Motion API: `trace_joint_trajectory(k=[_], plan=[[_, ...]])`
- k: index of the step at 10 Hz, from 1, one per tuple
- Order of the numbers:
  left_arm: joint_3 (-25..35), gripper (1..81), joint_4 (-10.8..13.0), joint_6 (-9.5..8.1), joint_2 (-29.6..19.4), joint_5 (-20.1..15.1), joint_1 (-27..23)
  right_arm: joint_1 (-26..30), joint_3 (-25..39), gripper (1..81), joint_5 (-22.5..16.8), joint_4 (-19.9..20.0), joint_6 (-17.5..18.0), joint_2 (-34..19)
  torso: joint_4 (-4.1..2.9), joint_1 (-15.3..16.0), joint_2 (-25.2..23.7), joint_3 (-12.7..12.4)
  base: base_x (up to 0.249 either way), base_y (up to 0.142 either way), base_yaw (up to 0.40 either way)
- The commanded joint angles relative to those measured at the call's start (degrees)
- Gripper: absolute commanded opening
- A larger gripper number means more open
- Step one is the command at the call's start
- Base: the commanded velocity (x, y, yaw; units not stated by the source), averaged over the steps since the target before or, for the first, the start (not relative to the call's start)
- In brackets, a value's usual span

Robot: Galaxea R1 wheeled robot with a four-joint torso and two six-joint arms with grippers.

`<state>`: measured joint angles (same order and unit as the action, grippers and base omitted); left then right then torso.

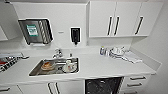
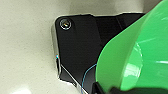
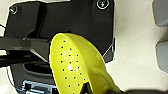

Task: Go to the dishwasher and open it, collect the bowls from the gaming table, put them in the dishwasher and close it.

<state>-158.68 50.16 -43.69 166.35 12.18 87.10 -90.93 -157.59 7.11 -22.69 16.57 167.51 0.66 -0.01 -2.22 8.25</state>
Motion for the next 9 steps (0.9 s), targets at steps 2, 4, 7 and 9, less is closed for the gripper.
trace_joint_trajectory(k=[2,4,7,9], plan=[[0.7,1.0,0.7,-0.17,-3.8,6.3,0.2,2.1,3.6,1.0,-2.5,0.4,0.2,-3.1,0.0,0.0,0.0,7.0,0.0,0.0,0.0],[4.0,1.0,1.5,-0.25,-6.5,8.9,0.7,2.2,3.9,1.0,-2.5,0.4,0.2,-3.5,0.0,0.0,0.0,5.5,0.0,0.0,0.0],[8.2,1.0,0.6,-0.69,-5.9,8.7,-0.5,2.4,4.0,1.0,-2.6,0.4,0.2,-3.1,0.0,0.0,0.0,8.4,0.0,0.0,0.0],[11.9,1.0,1.4,-4.89,-6.5,8.7,-3.2,2.5,4.0,1.0,-2.9,0.3,0.2,-2.9,0.0,0.1,0.1,8.4,0.0,0.0,0.0]])
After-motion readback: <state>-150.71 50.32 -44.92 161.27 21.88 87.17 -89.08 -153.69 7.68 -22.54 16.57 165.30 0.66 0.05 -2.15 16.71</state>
